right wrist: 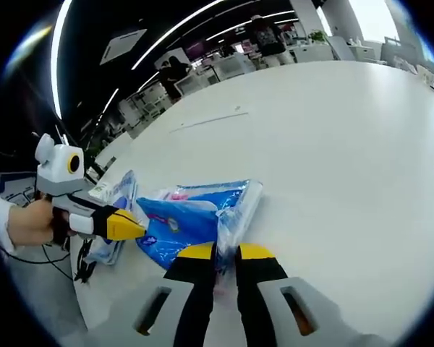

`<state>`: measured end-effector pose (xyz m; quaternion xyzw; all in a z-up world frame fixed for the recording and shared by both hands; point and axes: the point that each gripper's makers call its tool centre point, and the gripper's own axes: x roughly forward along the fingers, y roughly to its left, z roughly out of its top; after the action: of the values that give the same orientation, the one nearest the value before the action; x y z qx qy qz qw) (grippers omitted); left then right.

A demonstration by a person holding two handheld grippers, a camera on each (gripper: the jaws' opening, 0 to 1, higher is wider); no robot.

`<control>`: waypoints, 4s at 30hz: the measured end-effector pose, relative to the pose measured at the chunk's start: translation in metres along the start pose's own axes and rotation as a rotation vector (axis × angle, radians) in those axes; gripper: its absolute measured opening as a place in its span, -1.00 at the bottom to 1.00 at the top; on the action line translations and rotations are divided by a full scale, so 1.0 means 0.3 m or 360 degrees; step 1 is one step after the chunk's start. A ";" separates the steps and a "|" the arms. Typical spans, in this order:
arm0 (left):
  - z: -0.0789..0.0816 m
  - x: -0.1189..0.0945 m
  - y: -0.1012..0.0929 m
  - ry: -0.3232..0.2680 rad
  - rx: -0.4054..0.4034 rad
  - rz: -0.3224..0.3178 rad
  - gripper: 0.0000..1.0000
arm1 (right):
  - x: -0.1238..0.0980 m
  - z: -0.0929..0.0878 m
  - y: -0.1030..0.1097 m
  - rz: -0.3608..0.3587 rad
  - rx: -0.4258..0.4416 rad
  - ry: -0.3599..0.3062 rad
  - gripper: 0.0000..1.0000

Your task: Arrange the tabletop items into an orderly group along one side of the table until the central work area is clear of visible clutter.

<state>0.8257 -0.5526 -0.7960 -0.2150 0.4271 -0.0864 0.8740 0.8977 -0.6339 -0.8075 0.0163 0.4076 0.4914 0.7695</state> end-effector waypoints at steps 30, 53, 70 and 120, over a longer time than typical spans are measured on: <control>-0.014 0.022 0.024 -0.0006 -0.0105 0.0040 -1.00 | 0.017 -0.001 -0.001 -0.0024 -0.0231 0.0044 -0.92; 0.039 -0.028 0.027 -0.0116 -0.0058 0.0154 0.14 | -0.002 0.004 -0.004 -0.0195 -0.0439 0.0055 0.13; 0.042 -0.132 0.051 -0.0091 0.0073 0.0273 0.86 | -0.061 0.059 0.015 -0.0282 -0.0457 -0.0019 0.86; -0.063 -0.680 0.147 -0.0261 0.0071 0.0200 0.68 | -0.279 -0.017 0.408 -0.0367 -0.0402 -0.0139 0.71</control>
<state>0.6828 -0.4506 -0.6815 -0.1747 0.3647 -0.0229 0.9143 0.7879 -0.6369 -0.7077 -0.1061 0.3080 0.4461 0.8336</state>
